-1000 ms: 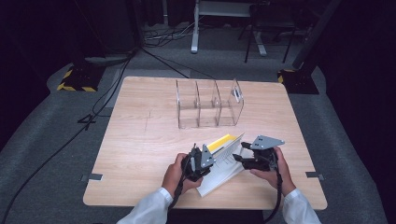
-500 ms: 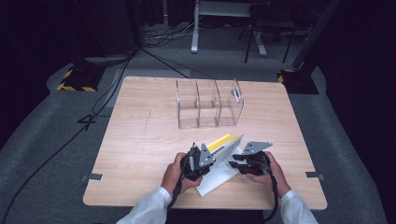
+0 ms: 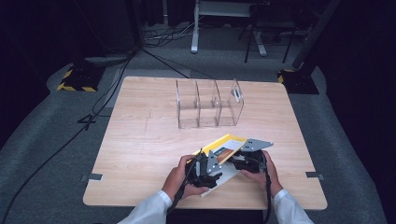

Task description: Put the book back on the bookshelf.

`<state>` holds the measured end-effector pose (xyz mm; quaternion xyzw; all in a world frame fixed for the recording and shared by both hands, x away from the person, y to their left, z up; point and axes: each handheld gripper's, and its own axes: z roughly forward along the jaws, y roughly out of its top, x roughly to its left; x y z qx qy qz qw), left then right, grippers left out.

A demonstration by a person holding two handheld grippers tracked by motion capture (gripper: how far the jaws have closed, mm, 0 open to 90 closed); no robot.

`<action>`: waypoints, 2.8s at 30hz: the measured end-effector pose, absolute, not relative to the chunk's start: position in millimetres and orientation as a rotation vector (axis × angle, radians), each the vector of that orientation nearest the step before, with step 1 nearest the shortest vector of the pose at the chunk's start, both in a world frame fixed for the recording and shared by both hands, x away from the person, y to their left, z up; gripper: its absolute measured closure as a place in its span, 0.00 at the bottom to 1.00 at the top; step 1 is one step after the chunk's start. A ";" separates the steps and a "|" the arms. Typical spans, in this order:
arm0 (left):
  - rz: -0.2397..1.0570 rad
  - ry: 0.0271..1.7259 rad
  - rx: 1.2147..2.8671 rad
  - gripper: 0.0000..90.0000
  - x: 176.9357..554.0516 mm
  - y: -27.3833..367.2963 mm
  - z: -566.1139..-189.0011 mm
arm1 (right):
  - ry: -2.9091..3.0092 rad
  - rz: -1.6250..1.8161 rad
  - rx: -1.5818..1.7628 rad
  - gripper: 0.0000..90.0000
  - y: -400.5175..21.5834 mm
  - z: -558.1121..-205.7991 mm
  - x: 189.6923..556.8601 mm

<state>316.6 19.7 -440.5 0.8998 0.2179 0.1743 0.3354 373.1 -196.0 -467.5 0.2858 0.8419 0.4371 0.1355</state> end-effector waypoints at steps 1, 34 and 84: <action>0.465 0.575 2.348 0.36 317.2 19.2 -441.0 | 2.427 1.280 0.825 0.73 -196.5 -465.5 372.4; 0.408 0.468 2.319 0.91 316.4 116.0 -438.4 | 2.417 1.329 0.580 0.49 -226.2 -468.8 401.0; 0.428 0.602 2.362 0.56 302.9 90.9 -418.6 | 2.535 1.255 -0.040 0.91 -152.9 -457.5 359.7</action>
